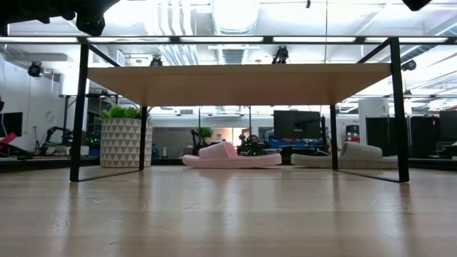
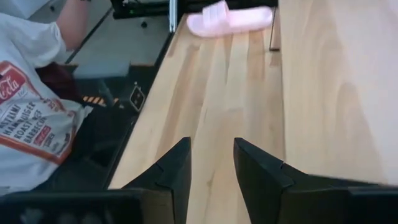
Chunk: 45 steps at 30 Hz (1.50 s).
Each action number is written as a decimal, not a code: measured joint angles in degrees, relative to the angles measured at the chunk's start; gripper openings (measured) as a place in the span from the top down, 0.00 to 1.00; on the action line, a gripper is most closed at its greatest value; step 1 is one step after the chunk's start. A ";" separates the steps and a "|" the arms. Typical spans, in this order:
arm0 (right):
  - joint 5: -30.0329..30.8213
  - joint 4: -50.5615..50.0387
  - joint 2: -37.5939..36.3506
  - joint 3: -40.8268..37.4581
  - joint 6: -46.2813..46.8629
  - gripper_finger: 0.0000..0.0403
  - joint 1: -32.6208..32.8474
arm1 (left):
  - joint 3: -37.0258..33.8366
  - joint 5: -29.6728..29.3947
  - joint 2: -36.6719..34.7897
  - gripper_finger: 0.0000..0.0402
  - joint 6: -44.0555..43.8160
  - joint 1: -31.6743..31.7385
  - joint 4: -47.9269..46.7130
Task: Pick and place slides into the shelf
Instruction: Put the bottom gray slide on the shelf
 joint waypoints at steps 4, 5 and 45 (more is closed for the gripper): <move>0.00 -2.12 0.47 0.00 4.85 0.73 1.39 | 0.00 -0.01 -0.07 0.57 -0.01 0.00 -0.03; 0.00 -2.64 0.54 0.00 5.94 0.73 1.79 | -0.02 -0.01 -0.06 0.57 -0.01 0.00 -0.03; 3.82 -21.61 24.21 15.24 24.89 0.73 25.01 | -1.16 -6.06 2.21 0.57 -7.67 0.02 -0.04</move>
